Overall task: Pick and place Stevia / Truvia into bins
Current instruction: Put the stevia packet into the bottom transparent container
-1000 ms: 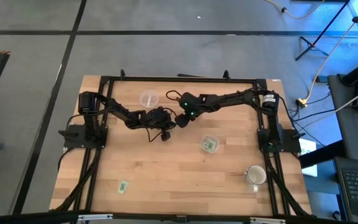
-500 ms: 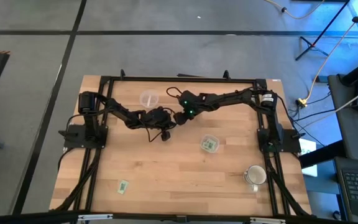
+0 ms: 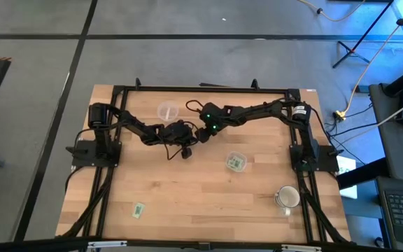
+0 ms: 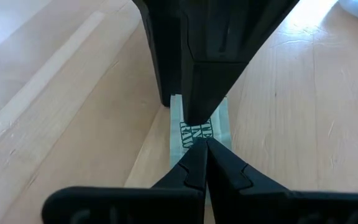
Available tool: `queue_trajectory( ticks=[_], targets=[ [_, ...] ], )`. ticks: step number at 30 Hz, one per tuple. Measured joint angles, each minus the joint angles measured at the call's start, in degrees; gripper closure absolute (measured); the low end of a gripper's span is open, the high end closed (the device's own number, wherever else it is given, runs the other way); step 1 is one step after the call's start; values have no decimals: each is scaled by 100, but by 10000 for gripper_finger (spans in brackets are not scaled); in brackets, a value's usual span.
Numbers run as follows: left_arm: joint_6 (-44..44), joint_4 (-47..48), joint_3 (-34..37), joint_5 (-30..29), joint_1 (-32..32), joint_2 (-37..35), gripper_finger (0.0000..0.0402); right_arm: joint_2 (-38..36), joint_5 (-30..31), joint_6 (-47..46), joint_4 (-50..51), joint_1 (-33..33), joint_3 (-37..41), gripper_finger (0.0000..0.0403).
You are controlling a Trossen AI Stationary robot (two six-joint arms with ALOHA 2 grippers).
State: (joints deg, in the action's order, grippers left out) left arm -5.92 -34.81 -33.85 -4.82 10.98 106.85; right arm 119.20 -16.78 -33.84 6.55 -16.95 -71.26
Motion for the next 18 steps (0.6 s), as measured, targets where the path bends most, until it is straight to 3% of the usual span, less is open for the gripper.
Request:
queue_trajectory(
  ticks=[9, 18],
  targets=[
    [23, -2, 2, -7, 0, 2, 400, 7, -140, -40, 68, -9, 0, 265],
    [23, -2, 4, -9, 0, 2, 400, 11, -178, -19, 106, -7, 7, 317]
  ],
)
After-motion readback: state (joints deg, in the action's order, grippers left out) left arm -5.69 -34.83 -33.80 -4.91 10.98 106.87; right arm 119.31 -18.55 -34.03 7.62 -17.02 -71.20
